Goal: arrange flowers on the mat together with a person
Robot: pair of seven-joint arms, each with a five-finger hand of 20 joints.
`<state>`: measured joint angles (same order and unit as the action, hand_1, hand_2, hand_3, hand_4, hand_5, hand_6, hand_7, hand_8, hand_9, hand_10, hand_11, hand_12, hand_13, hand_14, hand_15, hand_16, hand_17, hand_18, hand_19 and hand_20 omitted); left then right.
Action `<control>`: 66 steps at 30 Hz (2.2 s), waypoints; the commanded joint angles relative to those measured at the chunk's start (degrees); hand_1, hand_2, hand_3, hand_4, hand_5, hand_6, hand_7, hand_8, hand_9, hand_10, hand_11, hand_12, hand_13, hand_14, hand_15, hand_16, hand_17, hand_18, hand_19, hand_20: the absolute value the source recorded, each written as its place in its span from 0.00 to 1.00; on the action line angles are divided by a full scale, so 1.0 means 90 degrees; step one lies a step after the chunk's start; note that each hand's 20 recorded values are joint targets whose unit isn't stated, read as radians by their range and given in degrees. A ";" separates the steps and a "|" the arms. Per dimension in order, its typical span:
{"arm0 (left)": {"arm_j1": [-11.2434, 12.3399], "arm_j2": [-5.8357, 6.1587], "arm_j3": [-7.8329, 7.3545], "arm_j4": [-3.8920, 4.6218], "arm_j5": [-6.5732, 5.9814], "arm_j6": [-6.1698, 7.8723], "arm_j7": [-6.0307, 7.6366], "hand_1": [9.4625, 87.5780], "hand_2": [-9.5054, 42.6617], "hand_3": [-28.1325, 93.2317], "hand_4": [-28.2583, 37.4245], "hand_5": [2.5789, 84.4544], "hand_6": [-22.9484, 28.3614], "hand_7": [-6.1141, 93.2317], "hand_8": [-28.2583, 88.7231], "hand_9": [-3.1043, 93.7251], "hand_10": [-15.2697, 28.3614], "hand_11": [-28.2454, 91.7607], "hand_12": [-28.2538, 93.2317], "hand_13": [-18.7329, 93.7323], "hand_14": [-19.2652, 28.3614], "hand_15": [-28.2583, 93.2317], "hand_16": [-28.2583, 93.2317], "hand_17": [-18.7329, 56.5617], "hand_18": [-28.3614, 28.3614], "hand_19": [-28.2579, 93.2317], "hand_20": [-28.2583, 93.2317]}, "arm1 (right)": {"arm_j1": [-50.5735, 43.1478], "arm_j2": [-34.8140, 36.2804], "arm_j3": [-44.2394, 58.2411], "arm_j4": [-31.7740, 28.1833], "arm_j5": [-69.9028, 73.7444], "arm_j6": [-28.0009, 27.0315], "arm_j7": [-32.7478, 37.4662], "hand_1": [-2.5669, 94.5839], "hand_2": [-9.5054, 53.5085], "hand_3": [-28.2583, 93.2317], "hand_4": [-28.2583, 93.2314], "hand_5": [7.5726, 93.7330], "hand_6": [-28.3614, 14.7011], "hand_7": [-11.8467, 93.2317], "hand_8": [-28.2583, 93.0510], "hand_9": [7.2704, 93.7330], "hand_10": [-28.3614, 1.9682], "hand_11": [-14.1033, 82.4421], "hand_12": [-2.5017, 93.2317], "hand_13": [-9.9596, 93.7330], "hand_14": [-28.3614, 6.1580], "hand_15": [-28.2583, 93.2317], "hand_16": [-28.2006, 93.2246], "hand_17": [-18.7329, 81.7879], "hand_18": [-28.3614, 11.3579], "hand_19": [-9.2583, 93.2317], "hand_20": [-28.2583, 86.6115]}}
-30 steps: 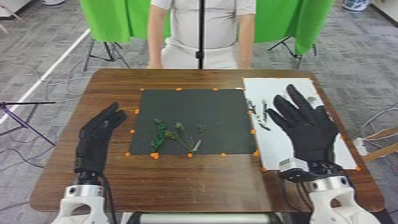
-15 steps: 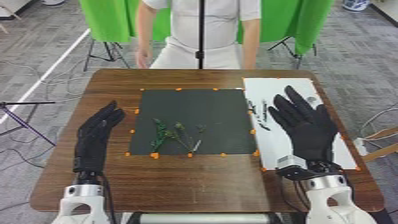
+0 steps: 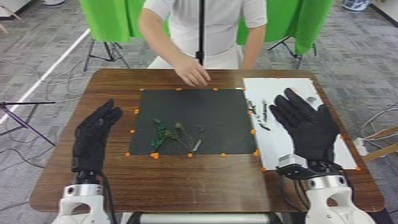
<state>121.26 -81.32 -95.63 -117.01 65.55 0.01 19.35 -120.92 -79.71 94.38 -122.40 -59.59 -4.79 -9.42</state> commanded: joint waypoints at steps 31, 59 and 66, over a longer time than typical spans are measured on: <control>0.0071 -0.0035 0.0026 -0.0011 -0.0302 0.0188 -0.0001 0.25 0.02 0.77 0.18 0.45 0.55 0.11 0.20 0.43 0.63 0.34 0.36 0.49 0.69 0.32 0.24 0.44 0.65 0.26 0.42 | -0.0098 -0.0051 -0.0037 -0.0063 0.0013 0.0063 0.0116 0.04 0.27 0.84 0.06 0.37 0.42 0.15 0.17 0.39 0.42 0.19 0.11 0.36 0.52 0.31 0.26 0.38 0.51 0.09 0.46; 0.0086 -0.0082 -0.0041 -0.0024 -0.0259 0.0064 -0.0135 0.25 0.02 0.77 0.18 0.48 0.56 0.12 0.20 0.44 0.63 0.34 0.37 0.48 0.69 0.32 0.25 0.43 0.65 0.26 0.42 | -0.0138 -0.0061 -0.0064 -0.0061 -0.0064 0.0100 0.0205 0.06 0.23 0.84 0.07 0.38 0.46 0.17 0.16 0.40 0.42 0.19 0.12 0.37 0.52 0.31 0.27 0.38 0.47 0.10 0.47; 0.0027 -0.0052 -0.0034 0.0011 -0.0239 -0.0016 -0.0144 0.25 0.02 0.77 0.18 0.48 0.56 0.12 0.20 0.44 0.63 0.35 0.37 0.48 0.70 0.32 0.25 0.43 0.65 0.26 0.42 | -0.0092 -0.0010 -0.0088 -0.0039 -0.0086 0.0097 0.0230 0.07 0.22 0.84 0.07 0.38 0.47 0.17 0.16 0.41 0.42 0.19 0.12 0.37 0.52 0.31 0.27 0.38 0.46 0.10 0.47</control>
<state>121.38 -81.58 -95.89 -117.19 63.21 0.95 18.63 -121.71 -79.89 94.02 -122.67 -59.66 -4.29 -7.58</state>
